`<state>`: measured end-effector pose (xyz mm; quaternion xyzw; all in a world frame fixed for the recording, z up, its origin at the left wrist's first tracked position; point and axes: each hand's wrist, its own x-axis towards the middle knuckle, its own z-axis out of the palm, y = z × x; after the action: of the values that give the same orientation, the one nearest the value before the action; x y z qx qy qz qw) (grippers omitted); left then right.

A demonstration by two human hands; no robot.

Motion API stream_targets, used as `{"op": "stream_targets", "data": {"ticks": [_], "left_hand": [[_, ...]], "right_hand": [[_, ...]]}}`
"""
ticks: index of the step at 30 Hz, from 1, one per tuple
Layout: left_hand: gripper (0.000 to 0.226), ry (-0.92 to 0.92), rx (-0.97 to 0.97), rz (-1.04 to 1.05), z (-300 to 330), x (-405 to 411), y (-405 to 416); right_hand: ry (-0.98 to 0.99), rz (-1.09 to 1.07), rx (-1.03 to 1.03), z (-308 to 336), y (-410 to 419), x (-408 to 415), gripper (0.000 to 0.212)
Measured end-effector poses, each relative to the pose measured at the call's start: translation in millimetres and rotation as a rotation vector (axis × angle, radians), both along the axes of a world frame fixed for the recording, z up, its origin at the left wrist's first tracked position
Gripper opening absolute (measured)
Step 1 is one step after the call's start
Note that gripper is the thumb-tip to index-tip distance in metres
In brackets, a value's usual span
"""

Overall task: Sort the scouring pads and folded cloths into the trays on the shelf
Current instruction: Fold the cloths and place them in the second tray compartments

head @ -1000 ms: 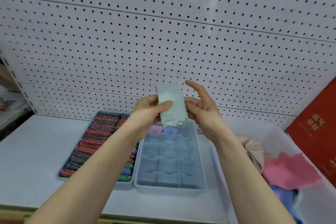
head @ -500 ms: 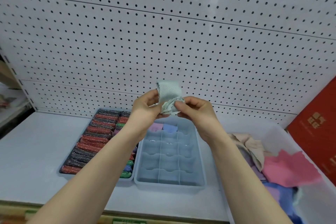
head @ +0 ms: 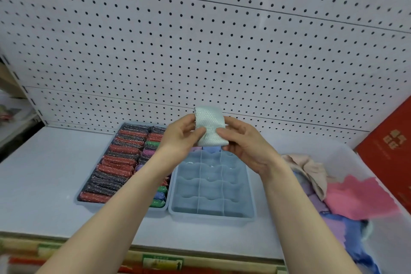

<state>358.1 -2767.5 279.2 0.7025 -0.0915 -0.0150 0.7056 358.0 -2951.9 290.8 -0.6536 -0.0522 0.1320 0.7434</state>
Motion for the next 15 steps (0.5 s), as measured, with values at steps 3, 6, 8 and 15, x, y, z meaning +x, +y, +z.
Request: {"op": "stream_targets", "data": {"ticks": [3, 6, 8, 15], "left_hand": [[0.022, 0.039, -0.073, -0.102, -3, -4, 4], [0.037, 0.036, 0.03, -0.153, -9, -6, 6], [0.046, 0.028, 0.083, -0.104, -16, -2, 6], [0.022, 0.181, -0.131, -0.056, -27, 4, 12]], "right_hand": [[0.032, -0.004, 0.062, -9, 2, 0, 0.036], [0.046, -0.072, 0.039, -16, 6, 0, 0.035], [0.051, -0.08, 0.034, -19, 6, 0, 0.037], [0.03, -0.093, 0.017, -26, 9, -1, 0.025]]}}
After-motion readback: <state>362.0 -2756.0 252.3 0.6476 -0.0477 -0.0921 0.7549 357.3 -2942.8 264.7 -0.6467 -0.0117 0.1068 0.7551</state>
